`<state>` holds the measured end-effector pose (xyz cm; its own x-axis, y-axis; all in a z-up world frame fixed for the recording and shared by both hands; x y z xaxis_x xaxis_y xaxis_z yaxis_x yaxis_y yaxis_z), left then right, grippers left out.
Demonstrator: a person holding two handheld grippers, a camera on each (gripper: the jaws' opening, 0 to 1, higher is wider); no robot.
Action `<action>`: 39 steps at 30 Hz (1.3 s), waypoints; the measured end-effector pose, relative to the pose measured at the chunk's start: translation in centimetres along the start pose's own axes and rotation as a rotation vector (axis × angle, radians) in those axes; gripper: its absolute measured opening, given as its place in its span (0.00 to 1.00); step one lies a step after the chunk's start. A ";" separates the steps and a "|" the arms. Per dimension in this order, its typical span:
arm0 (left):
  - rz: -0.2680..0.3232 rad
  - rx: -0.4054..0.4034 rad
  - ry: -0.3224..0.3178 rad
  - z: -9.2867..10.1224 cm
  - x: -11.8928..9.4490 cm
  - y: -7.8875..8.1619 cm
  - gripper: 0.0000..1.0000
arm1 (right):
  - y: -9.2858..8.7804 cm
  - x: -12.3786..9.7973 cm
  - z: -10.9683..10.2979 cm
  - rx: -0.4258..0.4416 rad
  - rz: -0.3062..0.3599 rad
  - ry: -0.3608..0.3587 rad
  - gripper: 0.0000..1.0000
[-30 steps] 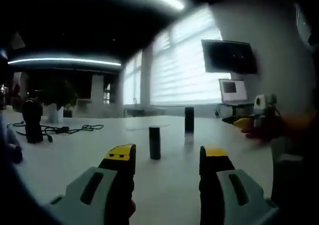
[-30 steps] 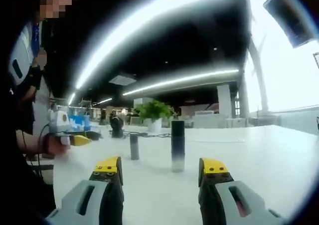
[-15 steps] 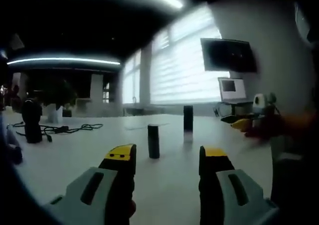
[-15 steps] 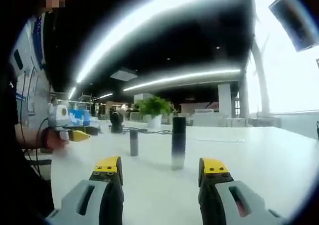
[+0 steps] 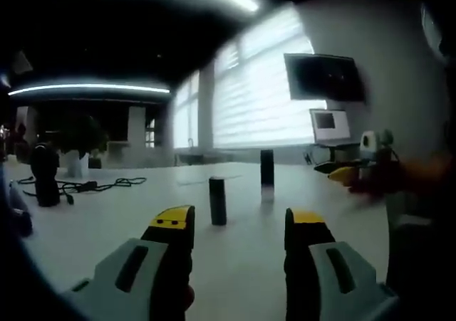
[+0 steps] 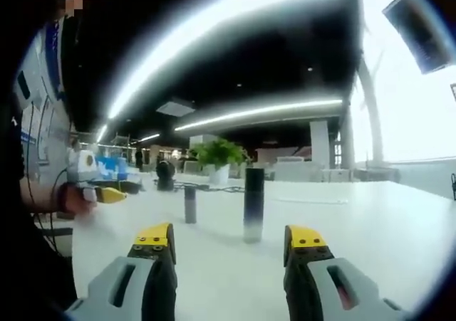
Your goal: Pick up cosmetic bottle twist off cap place on table pick up cap screw tight cap place on table
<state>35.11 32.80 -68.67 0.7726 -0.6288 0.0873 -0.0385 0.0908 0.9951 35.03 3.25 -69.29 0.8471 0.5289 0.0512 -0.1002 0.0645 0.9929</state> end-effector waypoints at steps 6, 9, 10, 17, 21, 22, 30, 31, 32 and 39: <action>0.007 -0.004 -0.001 -0.1 0.0 0.1 0.41 | 0.0 0.0 0.1 0.005 -0.001 -0.004 0.54; 0.004 -0.002 -0.005 -0.1 0.0 0.0 0.42 | 0.0 0.0 0.2 0.004 0.000 -0.005 0.54; 0.004 0.002 -0.005 -0.1 0.1 0.0 0.42 | 0.0 0.0 0.2 0.006 0.000 -0.008 0.54; 0.010 -0.003 0.002 -0.3 0.1 0.0 0.42 | 0.2 0.0 0.1 0.024 0.011 0.002 0.54; 0.013 -0.003 -0.004 -0.1 0.0 0.1 0.42 | 0.2 -0.1 0.3 0.033 0.012 -0.009 0.54; 0.013 -0.001 -0.006 -0.1 0.1 0.1 0.42 | 0.1 -0.1 0.3 0.031 0.010 -0.012 0.54; 0.017 0.009 -0.001 0.1 -0.1 0.2 0.42 | 0.1 -0.1 0.1 0.012 0.002 -0.013 0.53; 0.016 0.010 -0.001 0.1 -0.1 0.2 0.42 | 0.1 -0.1 0.1 0.011 0.003 -0.015 0.53; 0.015 0.008 -0.005 0.1 -0.1 0.2 0.42 | 0.1 -0.2 0.1 0.010 0.005 -0.016 0.53; 0.015 0.019 -0.010 0.2 -0.1 0.2 0.42 | 0.3 -0.3 0.3 0.022 0.018 -0.023 0.53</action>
<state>34.88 32.70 -68.48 0.7657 -0.6350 0.1030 -0.0628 0.0856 0.9943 34.85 2.87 -69.00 0.8569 0.5106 0.0707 -0.1039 0.0367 0.9939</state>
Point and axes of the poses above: the point that each gripper's makers call its tool centre point, and the gripper's own axes: x roughly forward along the fingers, z roughly to its right, y roughly out of its top, the point moved 5 cm from there along -x, roughly backward along the fingers, and after that the axes turned 5 degrees about -x, right-handed, at the moved point
